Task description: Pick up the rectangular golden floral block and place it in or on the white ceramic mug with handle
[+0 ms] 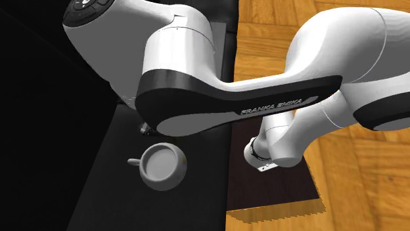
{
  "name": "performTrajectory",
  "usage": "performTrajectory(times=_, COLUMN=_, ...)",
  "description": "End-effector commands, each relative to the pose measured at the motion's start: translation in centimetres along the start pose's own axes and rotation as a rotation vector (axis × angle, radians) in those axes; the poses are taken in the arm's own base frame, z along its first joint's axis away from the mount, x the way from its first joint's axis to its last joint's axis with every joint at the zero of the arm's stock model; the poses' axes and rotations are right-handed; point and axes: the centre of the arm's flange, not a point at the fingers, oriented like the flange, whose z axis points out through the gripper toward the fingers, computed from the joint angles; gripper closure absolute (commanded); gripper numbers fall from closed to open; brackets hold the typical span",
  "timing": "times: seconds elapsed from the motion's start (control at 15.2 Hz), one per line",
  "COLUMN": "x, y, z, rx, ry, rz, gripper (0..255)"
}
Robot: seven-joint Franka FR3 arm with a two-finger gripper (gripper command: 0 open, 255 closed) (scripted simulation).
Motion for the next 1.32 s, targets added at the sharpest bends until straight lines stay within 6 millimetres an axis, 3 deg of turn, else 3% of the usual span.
performTrajectory(times=0.0, x=-0.4, y=-2.9, z=-0.1, rx=0.001, ry=0.0, rz=0.001, gripper=255)
performTrajectory(times=0.33, x=-1.2, y=-10.1, z=-0.6, rx=0.001, ry=0.0, rz=0.001, gripper=255)
performTrajectory(times=0.79, x=-1.1, y=-10.3, z=3.1, rx=0.001, ry=0.0, rz=0.001, gripper=255)
performTrajectory(times=0.86, x=-1.1, y=-10.2, z=2.5, rx=0.0, ry=0.0, rz=0.001, gripper=255)
performTrajectory(times=0.92, x=-1.1, y=-10.2, z=2.5, rx=0.0, ry=0.0, rz=0.001, gripper=0)
performTrajectory(times=1.25, x=-5.8, y=-5.6, z=3.1, rx=0.043, ry=-0.037, rz=-0.035, gripper=0)
